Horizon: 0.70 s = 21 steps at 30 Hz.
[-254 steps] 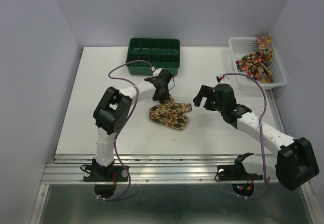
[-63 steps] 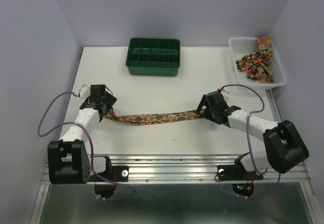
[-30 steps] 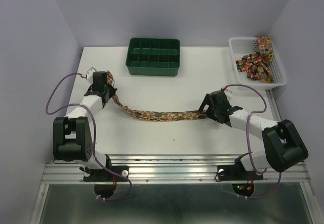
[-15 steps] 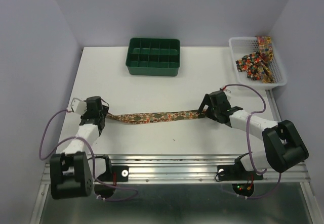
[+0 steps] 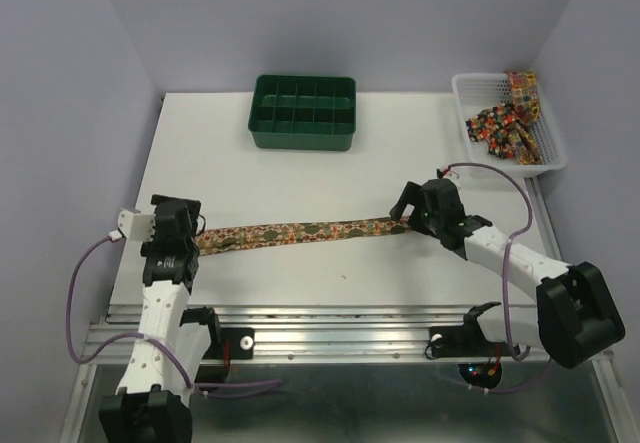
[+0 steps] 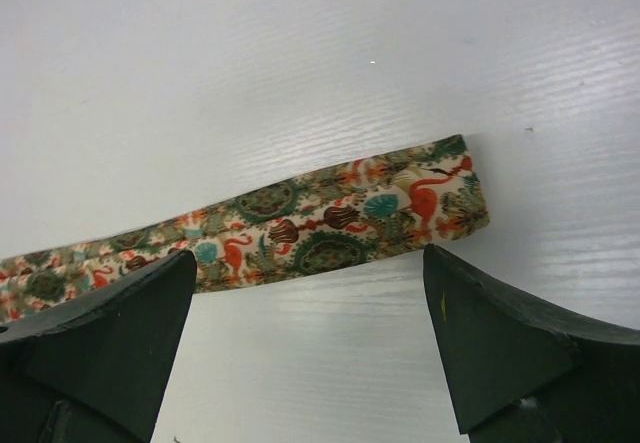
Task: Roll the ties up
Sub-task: Flatten the tie
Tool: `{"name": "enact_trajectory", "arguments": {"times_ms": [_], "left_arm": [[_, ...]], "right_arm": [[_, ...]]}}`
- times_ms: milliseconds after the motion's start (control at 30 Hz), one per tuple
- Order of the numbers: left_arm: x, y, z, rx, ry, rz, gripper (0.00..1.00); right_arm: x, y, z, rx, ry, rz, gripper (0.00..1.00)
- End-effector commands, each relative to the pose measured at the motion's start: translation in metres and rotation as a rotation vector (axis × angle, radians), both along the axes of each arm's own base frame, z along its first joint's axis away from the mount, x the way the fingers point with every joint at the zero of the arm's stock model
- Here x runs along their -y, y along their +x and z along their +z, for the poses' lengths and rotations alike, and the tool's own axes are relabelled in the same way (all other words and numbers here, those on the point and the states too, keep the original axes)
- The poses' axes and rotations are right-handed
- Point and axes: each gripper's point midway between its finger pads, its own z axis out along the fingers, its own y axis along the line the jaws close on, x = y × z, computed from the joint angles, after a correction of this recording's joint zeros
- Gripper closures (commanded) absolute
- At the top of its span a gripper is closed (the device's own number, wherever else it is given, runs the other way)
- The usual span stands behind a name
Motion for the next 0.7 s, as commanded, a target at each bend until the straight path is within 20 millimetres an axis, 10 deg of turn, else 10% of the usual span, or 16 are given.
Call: {"name": "enact_trajectory", "arguments": {"times_ms": [0,233,400,667], "left_arm": [[0.034,0.028,-0.007,-0.046,-0.024,-0.245,0.01],[0.054,0.021,-0.093,-0.289,-0.105,-0.368,0.01],[0.049,0.024,-0.095,-0.235,-0.079,-0.343,0.01],[0.064,0.062,-0.118,-0.261,-0.107,-0.459,0.03]], "right_arm": [[-0.033,0.005,0.027,0.144,0.093,0.204,0.0],[-0.067,0.048,0.029,0.136,0.0,0.322,0.0],[-0.083,0.07,0.0,0.034,-0.018,0.34,0.0],[-0.102,0.043,-0.022,-0.059,0.042,0.396,0.0]]}}
